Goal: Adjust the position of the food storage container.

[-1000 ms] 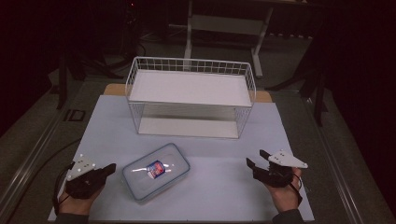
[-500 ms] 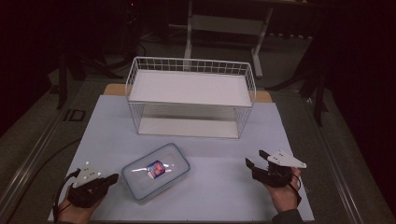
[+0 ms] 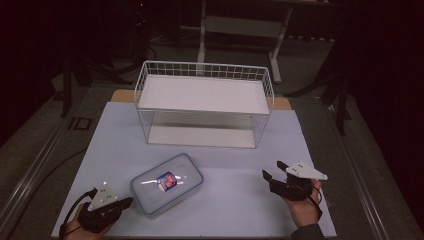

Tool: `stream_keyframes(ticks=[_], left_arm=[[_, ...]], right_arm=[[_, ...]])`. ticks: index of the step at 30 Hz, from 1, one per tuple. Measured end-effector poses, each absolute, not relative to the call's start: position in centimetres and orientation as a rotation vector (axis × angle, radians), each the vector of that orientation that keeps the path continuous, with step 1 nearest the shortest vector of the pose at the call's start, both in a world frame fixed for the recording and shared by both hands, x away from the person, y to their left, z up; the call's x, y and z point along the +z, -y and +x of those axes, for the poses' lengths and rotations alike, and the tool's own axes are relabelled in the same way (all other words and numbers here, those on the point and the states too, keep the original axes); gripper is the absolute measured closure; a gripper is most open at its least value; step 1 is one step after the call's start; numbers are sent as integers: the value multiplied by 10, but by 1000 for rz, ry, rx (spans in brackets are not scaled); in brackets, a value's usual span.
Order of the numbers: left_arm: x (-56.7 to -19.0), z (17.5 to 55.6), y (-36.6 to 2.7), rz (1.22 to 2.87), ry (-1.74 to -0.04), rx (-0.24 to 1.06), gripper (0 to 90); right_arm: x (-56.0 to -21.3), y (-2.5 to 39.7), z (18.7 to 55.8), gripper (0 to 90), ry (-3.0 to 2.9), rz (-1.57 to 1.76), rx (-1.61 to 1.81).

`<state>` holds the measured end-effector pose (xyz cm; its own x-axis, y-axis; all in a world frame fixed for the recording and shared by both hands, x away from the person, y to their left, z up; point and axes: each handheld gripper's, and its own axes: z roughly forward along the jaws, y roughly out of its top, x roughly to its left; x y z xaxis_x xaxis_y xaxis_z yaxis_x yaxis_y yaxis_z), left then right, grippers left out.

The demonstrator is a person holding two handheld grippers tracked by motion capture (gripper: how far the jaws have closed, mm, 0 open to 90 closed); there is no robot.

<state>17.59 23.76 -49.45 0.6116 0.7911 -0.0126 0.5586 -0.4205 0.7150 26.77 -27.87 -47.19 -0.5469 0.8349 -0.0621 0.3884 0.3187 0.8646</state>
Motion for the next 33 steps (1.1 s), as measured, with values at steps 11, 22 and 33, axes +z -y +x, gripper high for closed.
stream_keyframes(ticks=[11, 22, 33], left_arm=[[-495, 192, -239, 2055, -1111, 431, 900], [-495, 221, -220, 2073, -1099, 459, 900], [-496, 257, -186, 2070, -1081, 471, 900]], right_arm=[[-473, 267, 271, 359, -2108, 1066, 1182], [-463, 242, 285, 496, -2145, 1038, 1294], [-473, 216, 303, 897, -2254, 993, 1299]])
